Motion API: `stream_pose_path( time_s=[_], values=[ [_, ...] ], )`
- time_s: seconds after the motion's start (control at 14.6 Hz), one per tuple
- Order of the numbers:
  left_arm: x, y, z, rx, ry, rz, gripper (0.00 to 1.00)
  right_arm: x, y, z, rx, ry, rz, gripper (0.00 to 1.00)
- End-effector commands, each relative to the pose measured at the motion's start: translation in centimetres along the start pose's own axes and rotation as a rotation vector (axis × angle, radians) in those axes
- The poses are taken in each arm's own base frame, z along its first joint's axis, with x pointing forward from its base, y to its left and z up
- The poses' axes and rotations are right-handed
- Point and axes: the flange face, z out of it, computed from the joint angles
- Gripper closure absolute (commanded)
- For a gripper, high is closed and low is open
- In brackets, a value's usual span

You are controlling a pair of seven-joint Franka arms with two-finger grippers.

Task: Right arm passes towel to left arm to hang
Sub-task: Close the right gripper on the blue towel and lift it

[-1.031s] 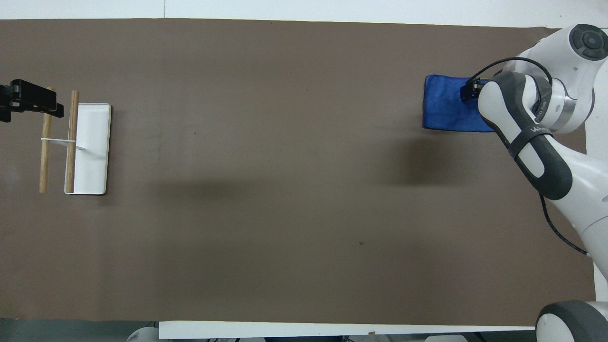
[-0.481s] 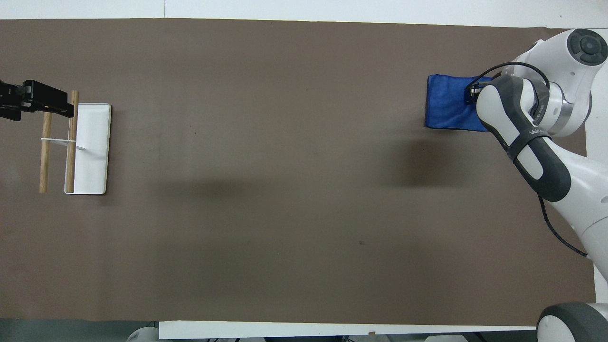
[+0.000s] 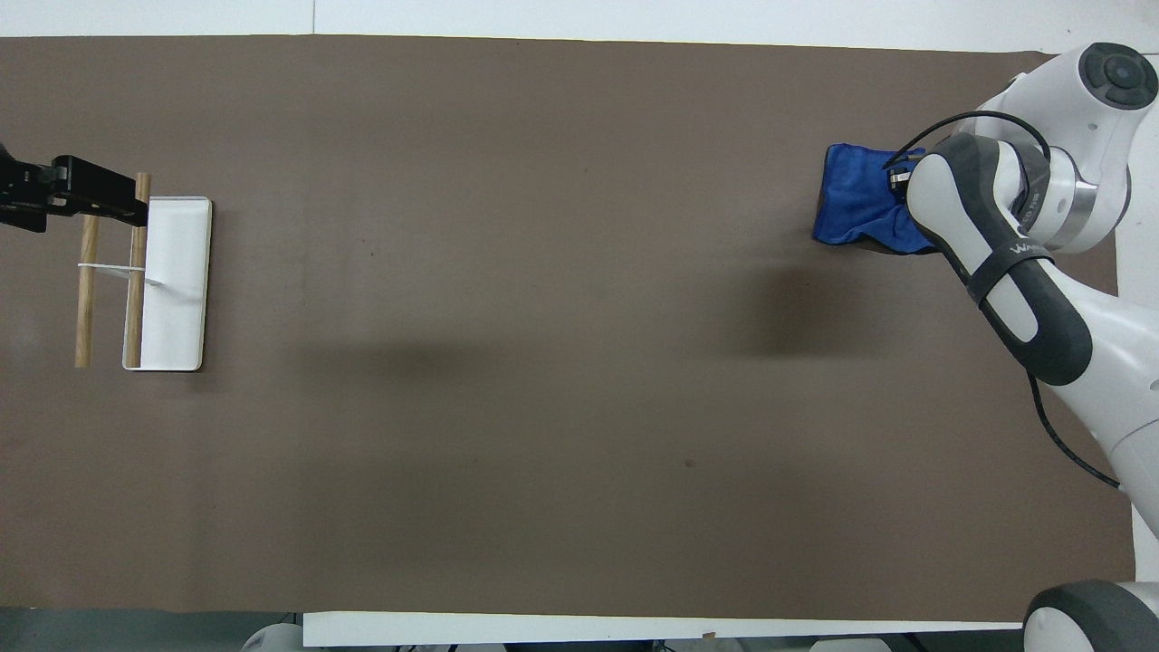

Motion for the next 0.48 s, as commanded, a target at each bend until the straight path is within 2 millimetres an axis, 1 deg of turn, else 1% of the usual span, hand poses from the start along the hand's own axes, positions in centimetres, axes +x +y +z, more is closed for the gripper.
stream_pose_path(
  time_s=[0.0, 0.07, 0.14, 0.21, 0.27, 0.41],
  values=[
    [-0.8, 0.7, -0.1, -0.008, 0.012, -0.001, 0.01, 0.3, -1.9, -3.8, 0.138, -0.032, 0.045, 1.0],
    [-0.7, 0.7, -0.1, -0.008, 0.017, -0.002, 0.01, 0.2, -3.2, -5.7, 0.213, -0.044, 0.113, 1.0],
    [-0.6, 0.7, -0.2, -0.012, 0.023, -0.011, 0.01, 0.0, -4.8, -6.7, 0.247, -0.063, 0.173, 1.0],
    [-0.6, 0.9, -0.1, -0.014, 0.024, -0.028, 0.01, -0.3, -8.4, -8.4, 0.269, -0.062, 0.2, 1.0],
    [-0.7, 1.1, 0.1, -0.017, 0.02, -0.052, 0.01, -0.7, -10.4, -9.5, 0.292, -0.074, 0.241, 1.0],
    [-0.5, 1.4, 0.2, -0.041, 0.032, -0.114, 0.01, -1.6, -14.2, -11.0, 0.383, -0.115, 0.329, 1.0]
  ],
)
